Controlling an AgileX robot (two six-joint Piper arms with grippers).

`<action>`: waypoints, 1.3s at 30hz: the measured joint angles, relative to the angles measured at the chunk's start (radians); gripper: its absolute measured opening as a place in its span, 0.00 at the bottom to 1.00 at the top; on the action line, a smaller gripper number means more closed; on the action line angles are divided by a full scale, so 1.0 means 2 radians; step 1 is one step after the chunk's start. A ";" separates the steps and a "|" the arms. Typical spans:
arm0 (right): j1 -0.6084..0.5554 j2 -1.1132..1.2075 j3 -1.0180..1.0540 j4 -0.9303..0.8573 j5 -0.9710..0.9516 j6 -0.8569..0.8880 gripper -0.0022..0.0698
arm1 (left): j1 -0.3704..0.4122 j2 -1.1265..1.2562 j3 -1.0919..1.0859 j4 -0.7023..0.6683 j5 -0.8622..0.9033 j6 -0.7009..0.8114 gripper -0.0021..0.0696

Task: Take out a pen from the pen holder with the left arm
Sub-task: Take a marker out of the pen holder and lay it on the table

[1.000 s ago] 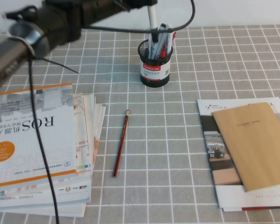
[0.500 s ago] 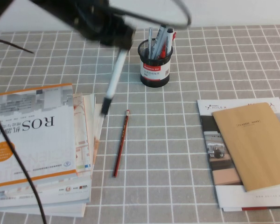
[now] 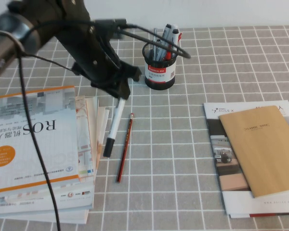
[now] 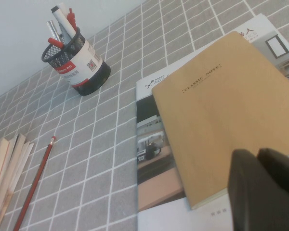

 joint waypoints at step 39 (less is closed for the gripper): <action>0.000 0.000 0.000 0.000 0.000 0.000 0.01 | 0.057 -0.055 0.004 -0.012 -0.010 0.040 0.07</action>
